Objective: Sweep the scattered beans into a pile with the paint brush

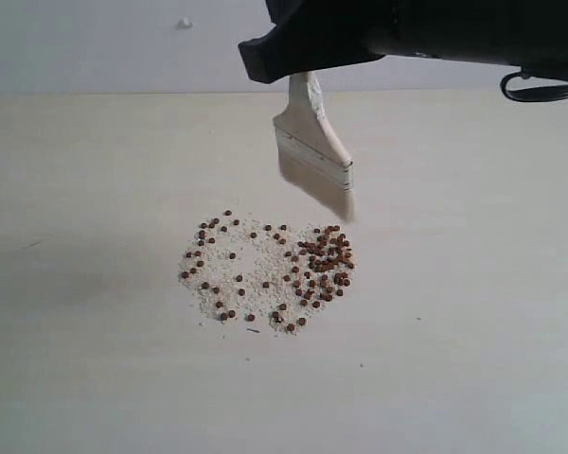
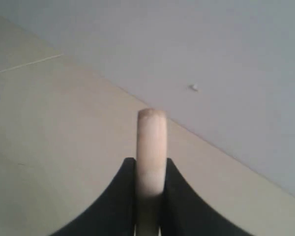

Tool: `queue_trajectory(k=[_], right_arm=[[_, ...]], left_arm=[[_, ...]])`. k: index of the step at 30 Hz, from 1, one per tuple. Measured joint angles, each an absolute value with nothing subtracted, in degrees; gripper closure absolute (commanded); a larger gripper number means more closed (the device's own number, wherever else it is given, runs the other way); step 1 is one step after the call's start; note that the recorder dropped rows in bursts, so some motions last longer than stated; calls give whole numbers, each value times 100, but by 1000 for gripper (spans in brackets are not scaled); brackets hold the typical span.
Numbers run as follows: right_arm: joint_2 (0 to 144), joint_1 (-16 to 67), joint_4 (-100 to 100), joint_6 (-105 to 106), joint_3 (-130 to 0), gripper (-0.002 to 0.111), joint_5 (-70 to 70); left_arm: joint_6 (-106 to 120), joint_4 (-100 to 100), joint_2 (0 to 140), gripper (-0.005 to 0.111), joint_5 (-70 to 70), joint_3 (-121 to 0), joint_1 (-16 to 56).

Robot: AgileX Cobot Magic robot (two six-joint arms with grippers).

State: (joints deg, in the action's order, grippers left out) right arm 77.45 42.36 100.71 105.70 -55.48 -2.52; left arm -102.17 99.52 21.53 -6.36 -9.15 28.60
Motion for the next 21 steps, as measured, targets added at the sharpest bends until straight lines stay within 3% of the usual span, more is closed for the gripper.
queue_trajectory(k=[10, 21], right_arm=[[7869, 4236, 10059, 9517, -5619, 108, 673], [9043, 4479, 10050, 8876, -6210, 108, 1143]], left_arm=[[-10350, 9994, 1901, 107, -790, -272, 2860], [-10606, 9733, 1869, 107, -1545, -15, 2860]])
